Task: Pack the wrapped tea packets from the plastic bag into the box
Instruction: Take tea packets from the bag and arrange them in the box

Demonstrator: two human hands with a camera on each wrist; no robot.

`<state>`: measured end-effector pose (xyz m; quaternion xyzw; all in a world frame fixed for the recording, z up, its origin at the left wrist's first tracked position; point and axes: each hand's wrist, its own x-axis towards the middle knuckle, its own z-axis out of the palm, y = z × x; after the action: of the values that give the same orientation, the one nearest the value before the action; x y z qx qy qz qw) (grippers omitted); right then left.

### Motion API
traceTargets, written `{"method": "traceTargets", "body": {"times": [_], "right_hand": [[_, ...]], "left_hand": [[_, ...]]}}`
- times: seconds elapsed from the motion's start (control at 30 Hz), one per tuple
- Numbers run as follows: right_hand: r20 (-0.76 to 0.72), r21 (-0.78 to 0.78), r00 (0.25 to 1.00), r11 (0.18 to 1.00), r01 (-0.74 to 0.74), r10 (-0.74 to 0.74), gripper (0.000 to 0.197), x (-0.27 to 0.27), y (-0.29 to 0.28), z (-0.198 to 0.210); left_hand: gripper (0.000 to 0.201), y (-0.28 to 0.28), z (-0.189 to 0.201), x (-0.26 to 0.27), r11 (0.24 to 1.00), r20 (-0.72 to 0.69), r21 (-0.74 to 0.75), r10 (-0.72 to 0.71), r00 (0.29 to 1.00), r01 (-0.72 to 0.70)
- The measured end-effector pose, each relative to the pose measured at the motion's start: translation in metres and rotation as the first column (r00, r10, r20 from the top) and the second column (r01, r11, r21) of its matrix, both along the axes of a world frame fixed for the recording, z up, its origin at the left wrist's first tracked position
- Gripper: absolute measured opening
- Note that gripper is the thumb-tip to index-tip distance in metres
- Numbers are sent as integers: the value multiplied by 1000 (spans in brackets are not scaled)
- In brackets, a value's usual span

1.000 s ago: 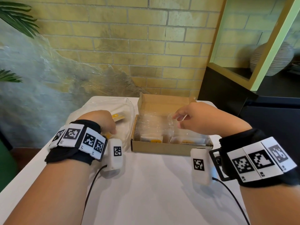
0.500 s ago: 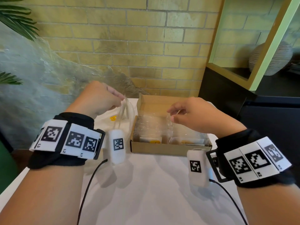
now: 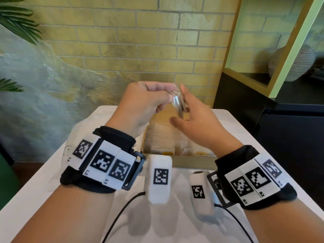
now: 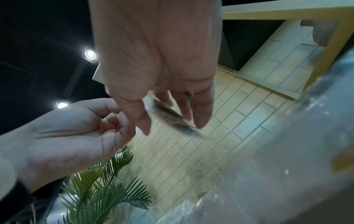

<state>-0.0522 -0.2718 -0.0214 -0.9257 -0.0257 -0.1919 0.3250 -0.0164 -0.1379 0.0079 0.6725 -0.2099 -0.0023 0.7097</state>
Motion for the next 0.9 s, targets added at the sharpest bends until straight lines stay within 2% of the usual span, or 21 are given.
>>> {"method": "traceTargets", "body": {"times": [0.03,0.07,0.1,0.27,0.37,0.5,0.6,0.73,0.9], "right_hand": [[47,9,999,1000,17,-17,43,1,-2,0],[80,23,996,999,35,-37,23,2,-4,0],[95,39,994,998,44,-48,17,3,-5,1],[78,147,996,989,34,-46,19,5,-9,0],[99,223,993,974,40,-64,19,6,-14,2],[140,378,990,924,-60,7,25,3,-18,6],[146,453,989,886,-97,33,17,1,-17,8],[121,529,990,839,-125,71,6,-1,-16,11],[112,603,993,792,-89,27,27,-1,-16,13]], "left_hand": [[28,-2,-1,-1,1000,-5,-19,10,1000,-10],[27,-4,-2,0,999,-12,-39,22,1000,-22],[27,-6,-3,0,998,-18,-56,30,999,-31],[24,-7,-6,1,999,17,-52,-7,1000,8],[25,-5,-7,6,998,47,-38,50,998,-48],[28,-4,-13,14,985,92,111,119,989,-129],[36,-8,-17,14,976,34,201,78,996,-83],[30,-7,-16,11,981,12,190,35,999,-37],[29,-3,-13,11,988,-12,152,-10,1000,11]]}}
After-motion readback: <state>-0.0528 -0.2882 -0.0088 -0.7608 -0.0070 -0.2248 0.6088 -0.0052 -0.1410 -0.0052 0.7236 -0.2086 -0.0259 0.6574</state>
